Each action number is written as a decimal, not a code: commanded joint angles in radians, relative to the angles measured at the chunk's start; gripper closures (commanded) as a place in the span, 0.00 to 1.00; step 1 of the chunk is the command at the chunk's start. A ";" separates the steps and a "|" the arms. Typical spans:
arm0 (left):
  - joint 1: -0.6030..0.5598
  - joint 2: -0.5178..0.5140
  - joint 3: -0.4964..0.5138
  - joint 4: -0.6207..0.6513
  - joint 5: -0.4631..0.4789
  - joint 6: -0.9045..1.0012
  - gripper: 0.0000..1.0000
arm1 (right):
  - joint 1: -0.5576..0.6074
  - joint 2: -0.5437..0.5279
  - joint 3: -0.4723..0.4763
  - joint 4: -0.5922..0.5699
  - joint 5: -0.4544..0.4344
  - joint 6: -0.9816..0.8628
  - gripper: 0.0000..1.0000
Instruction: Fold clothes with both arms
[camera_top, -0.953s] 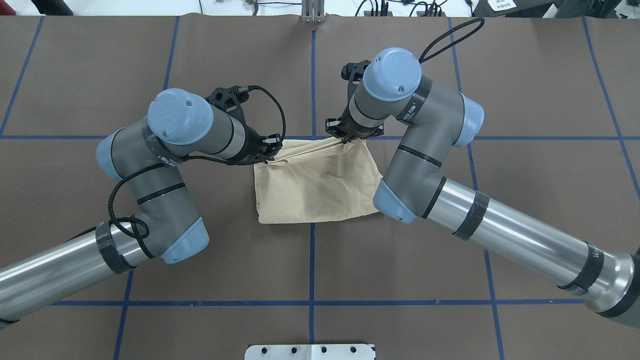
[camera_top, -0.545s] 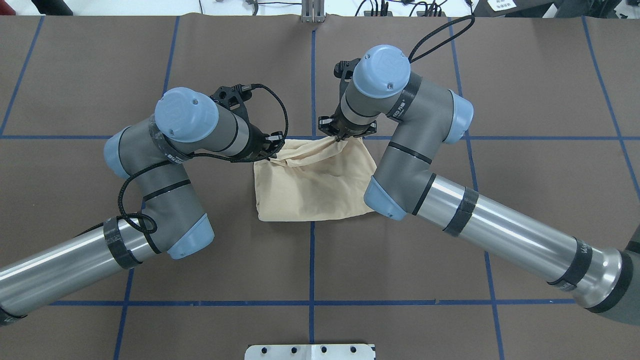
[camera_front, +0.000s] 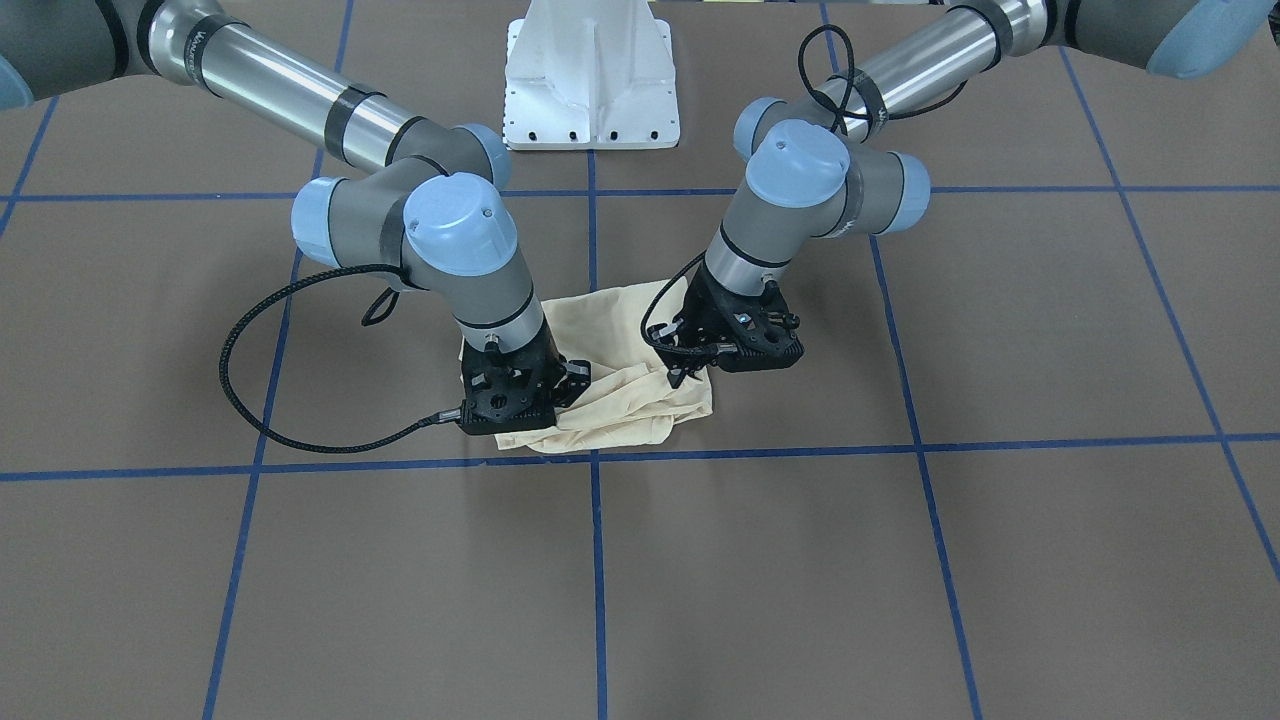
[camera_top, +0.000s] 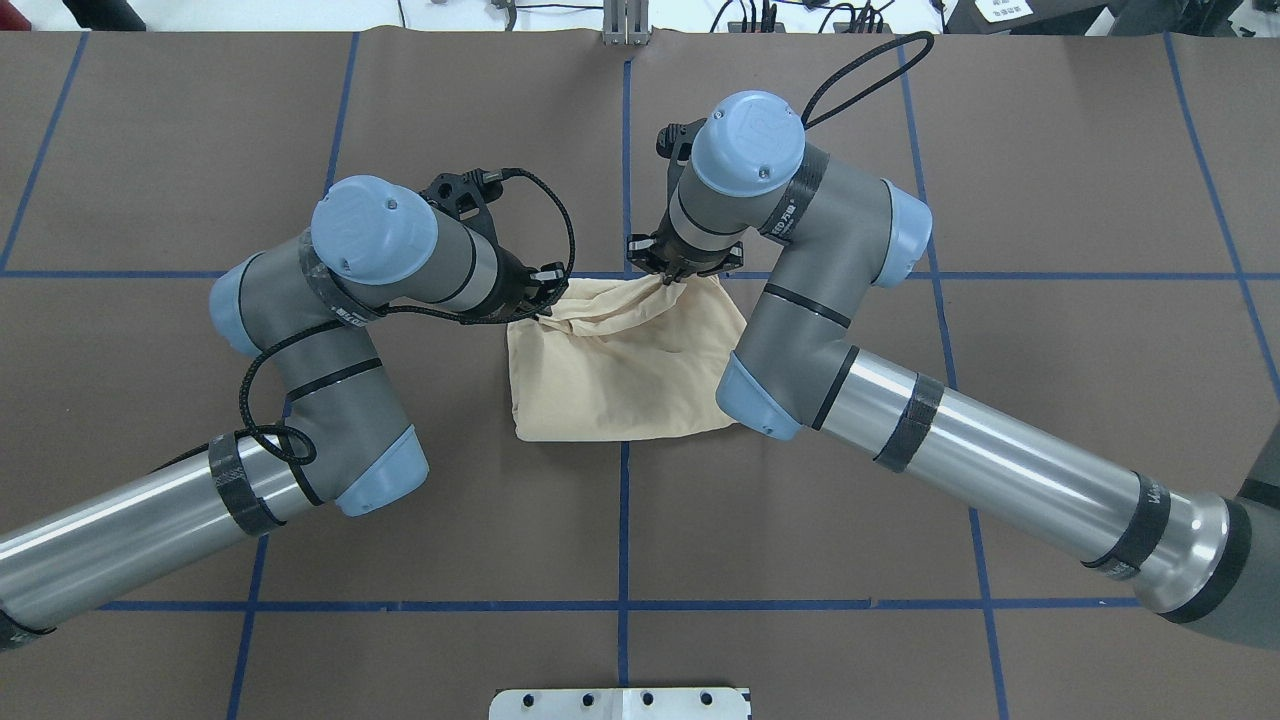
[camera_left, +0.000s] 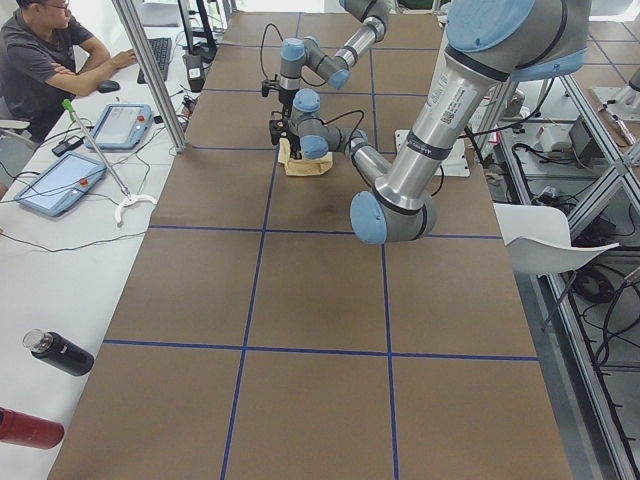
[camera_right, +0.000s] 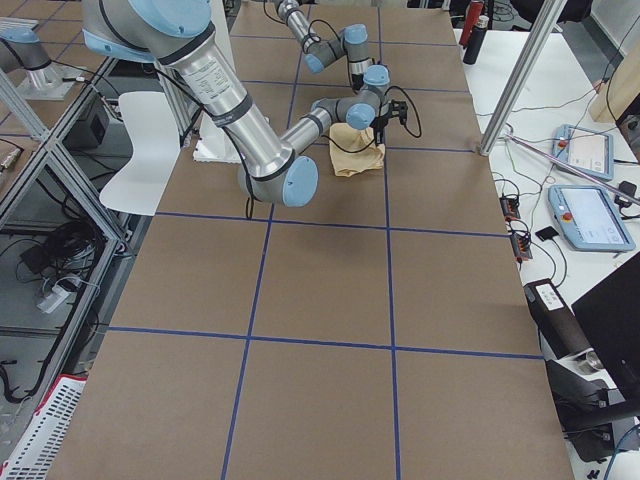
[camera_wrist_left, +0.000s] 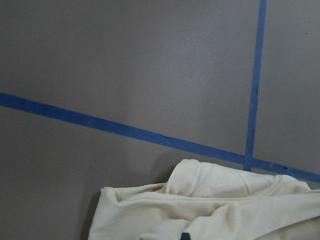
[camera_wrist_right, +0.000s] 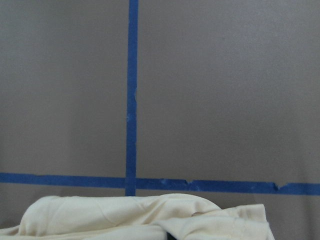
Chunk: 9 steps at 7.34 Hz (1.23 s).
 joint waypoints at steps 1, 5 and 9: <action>-0.055 0.012 -0.007 0.009 -0.003 0.011 0.00 | 0.005 -0.001 0.001 0.030 -0.001 -0.016 0.00; -0.120 0.175 -0.201 0.059 -0.073 0.119 0.00 | -0.048 0.014 0.041 0.041 0.001 -0.070 0.00; -0.128 0.187 -0.203 0.059 -0.077 0.125 0.00 | -0.147 0.012 -0.005 0.035 -0.091 -0.127 0.00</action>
